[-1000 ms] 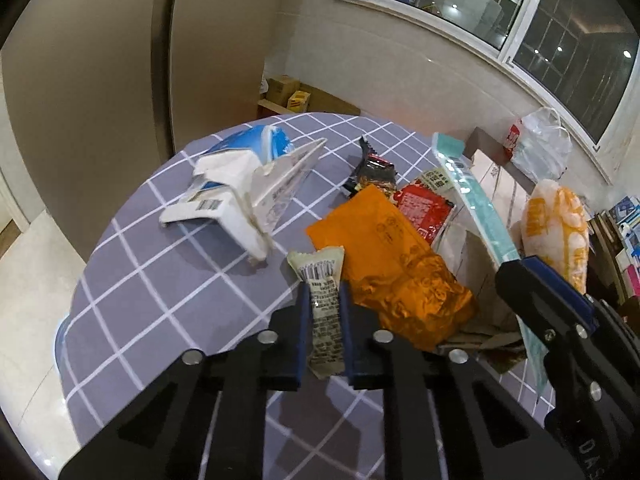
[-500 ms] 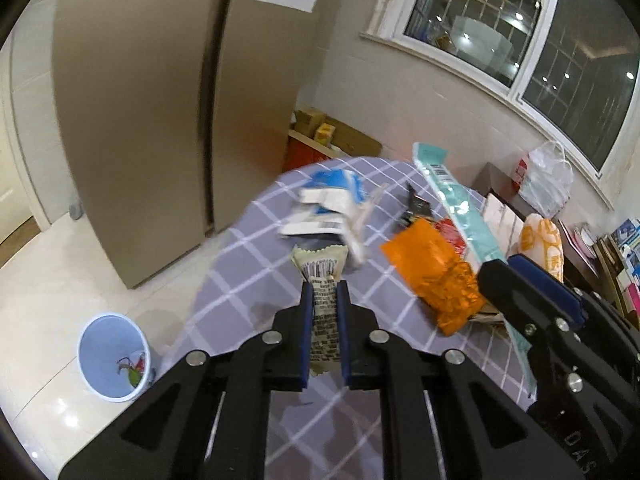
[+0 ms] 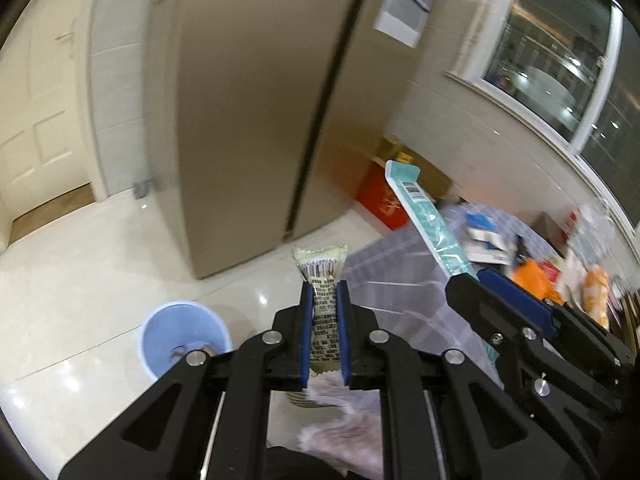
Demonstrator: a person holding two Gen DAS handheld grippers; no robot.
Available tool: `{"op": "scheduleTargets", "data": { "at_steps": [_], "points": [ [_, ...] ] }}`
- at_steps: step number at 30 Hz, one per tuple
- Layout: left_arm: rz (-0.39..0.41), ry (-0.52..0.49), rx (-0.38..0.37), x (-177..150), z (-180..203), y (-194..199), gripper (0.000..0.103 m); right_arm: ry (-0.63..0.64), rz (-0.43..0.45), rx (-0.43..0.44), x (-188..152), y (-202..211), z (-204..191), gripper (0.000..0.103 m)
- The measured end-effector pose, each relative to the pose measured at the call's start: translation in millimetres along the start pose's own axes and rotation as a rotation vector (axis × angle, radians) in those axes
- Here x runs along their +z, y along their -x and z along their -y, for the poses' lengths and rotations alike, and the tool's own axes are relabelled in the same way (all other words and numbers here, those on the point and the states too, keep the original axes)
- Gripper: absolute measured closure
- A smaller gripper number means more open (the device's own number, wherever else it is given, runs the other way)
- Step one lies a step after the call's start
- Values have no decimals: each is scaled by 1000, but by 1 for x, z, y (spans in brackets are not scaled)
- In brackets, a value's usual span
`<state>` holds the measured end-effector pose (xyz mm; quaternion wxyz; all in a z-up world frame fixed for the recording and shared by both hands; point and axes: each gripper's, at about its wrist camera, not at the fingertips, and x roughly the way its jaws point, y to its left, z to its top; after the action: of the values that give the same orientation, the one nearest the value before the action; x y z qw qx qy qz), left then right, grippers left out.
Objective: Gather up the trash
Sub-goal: 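Carry the teal box and wrapper over the blue bin and open both tools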
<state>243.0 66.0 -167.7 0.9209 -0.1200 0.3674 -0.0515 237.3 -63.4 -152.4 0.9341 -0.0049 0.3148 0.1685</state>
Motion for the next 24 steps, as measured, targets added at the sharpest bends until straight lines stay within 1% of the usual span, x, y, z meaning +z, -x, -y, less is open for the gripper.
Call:
{"op": "scheduleTargets", "data": {
  "at_steps": [4,7,12,15,20,23,24],
  "points": [
    [3,52,62,5,-45,-3,92,26,-38,65,2,-35,-36,75],
    [-10,92,93,7,-76,-8,92,38,-60,109,2,-57,-59,75],
    [-16,134,147,9,-120,-15,92,61,-80,150,5,-92,-90,75],
    [-11,169,180,9,-144,-18,92,56,-93,179,6,-110,-100,75],
    [-18,186,243,11,-170,-30,92,50,-106,214,5,-135,-115,75],
    [-30,206,263,11,-186,-38,92,21,-105,258,6,-150,-120,72],
    [-34,212,273,11,-190,-41,92,9,-109,267,5,-156,-122,68]
  ]
}}
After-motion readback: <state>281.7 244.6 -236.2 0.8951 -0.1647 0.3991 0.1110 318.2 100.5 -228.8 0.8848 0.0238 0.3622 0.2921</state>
